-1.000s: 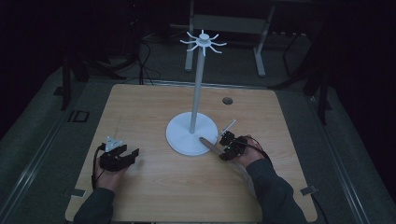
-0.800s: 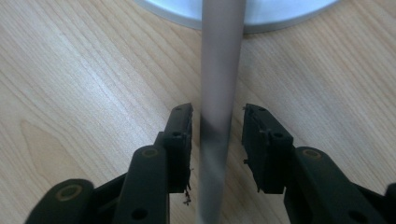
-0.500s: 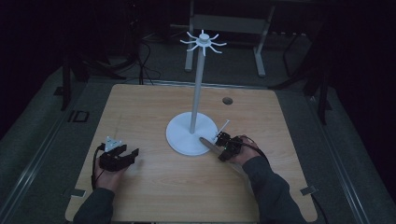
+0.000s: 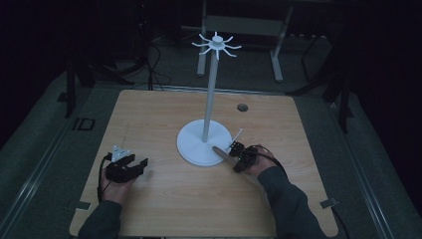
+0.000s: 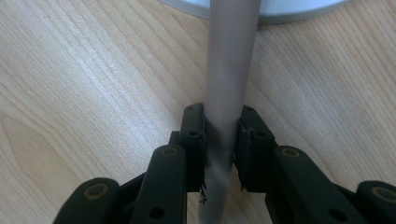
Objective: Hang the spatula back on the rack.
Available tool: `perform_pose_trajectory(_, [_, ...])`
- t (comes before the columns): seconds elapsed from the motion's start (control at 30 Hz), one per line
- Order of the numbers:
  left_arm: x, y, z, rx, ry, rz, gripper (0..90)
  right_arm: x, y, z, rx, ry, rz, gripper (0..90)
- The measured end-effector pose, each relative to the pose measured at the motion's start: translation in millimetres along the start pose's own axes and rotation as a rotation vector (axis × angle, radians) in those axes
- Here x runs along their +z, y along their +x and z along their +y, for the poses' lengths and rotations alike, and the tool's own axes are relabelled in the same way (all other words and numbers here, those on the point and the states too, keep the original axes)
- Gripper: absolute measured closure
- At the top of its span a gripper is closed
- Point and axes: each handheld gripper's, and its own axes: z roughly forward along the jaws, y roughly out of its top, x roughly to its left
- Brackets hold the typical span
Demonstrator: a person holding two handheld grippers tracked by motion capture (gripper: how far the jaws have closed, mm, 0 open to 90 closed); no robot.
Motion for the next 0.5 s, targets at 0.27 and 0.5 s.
perform_pose_trajectory(0.27, [0.1, -0.2, 0.0, 0.002, 0.0, 0.0, 43.0, -5.6, 3.6, -3.0, -0.005, -0.036, -0.003, 75.4])
perform_pose_trajectory(0.5, [0.4, -0.4, 0.0, 0.006, 0.004, 0.0, 43.0, -18.0, 4.0, -8.0, 0.007, -0.096, -0.024, 75.6])
